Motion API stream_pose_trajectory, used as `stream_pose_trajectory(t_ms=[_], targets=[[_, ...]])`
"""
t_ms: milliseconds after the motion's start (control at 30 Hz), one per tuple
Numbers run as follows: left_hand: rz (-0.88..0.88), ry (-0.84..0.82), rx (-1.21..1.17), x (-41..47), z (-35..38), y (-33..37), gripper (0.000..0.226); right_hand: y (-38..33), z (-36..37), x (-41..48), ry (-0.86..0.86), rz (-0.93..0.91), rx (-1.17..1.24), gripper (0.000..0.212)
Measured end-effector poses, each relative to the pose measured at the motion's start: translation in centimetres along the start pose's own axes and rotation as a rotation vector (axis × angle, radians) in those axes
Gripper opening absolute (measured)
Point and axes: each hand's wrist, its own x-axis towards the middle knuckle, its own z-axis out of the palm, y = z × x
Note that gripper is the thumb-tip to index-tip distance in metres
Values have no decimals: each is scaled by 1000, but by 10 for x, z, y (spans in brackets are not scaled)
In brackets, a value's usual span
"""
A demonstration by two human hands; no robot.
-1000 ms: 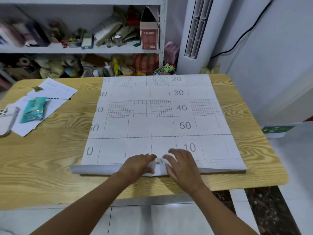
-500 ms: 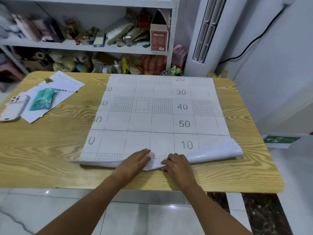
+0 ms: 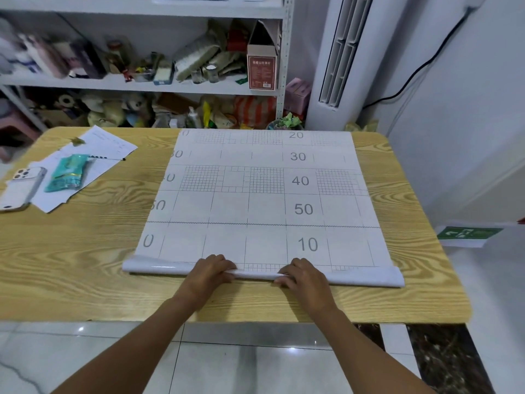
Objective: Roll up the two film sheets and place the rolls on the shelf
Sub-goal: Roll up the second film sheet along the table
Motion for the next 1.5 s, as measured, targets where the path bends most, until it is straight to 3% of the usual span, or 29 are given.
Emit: stream_pose_trajectory(t_ms=[200, 400, 500, 600, 767, 867, 967, 1067, 1133, 1333, 1500], targets=[[-88, -65, -36, 9, 0, -2, 14, 7, -6, 2, 6, -42, -100, 17], [-119, -155, 23, 16, -7, 1, 25, 2, -3, 4, -53, -44, -250, 37], [-125, -79, 33, 14, -6, 3, 15, -2, -3, 9, -78, 1, -196, 37], [-145, -42, 87, 13, -2, 7, 11, -3, -8, 12, -116, 107, -53, 18], [55, 68, 306, 13, 5, 3, 13, -2, -6, 15, -139, 121, -39, 11], [152, 31, 378, 14, 6, 6, 22, 0, -5, 19, -142, 139, -60, 9], [215, -10, 442, 13, 4, 5, 15, 4, 0, 19, -60, 56, -205, 11], [243, -48, 491, 13, 1, 5, 33, 4, 1, 19, 4, -9, -341, 18], [251, -16, 460, 15, 1, 4, 32, 5, 1, 16, 43, -36, -352, 29], [237, 5, 351, 19, -5, -2, 17, 25, 1, 8, 121, -139, -314, 34], [170, 21, 256, 21, -1, -7, 29, 28, -2, 18, 95, -158, -311, 22]])
